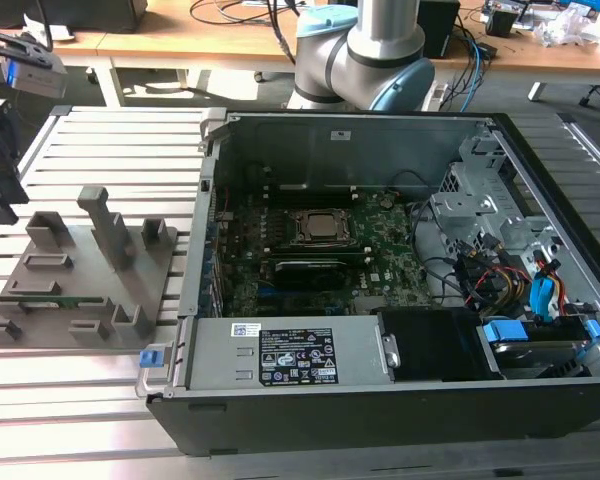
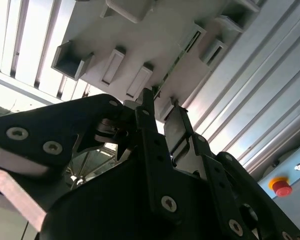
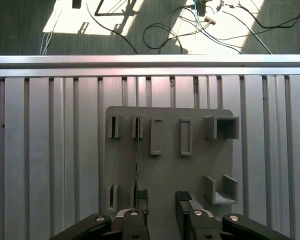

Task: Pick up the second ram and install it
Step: 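Pick up the second ram and move it above second insertion slot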

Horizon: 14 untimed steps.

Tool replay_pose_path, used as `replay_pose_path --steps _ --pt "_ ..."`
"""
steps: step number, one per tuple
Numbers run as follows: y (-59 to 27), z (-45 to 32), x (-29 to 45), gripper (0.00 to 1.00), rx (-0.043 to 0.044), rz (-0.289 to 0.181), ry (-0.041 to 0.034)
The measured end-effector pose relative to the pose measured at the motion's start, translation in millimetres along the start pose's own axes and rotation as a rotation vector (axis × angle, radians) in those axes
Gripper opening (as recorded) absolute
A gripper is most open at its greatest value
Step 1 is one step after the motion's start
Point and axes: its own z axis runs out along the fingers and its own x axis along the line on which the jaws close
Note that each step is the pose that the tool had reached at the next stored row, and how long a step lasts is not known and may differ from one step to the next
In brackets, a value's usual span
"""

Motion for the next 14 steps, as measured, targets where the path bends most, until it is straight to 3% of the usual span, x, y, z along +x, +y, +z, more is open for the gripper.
replay_pose_path --steps 5,10,14 --pt "-0.2 5.5 0.2 0.36 0.0 0.0 0.0" --pt "-0.7 11.6 6.9 0.36 -0.0001 -0.011 0.0004" --pt "-0.8 15.6 7.5 0.36 -0.0003 -0.012 0.0006"
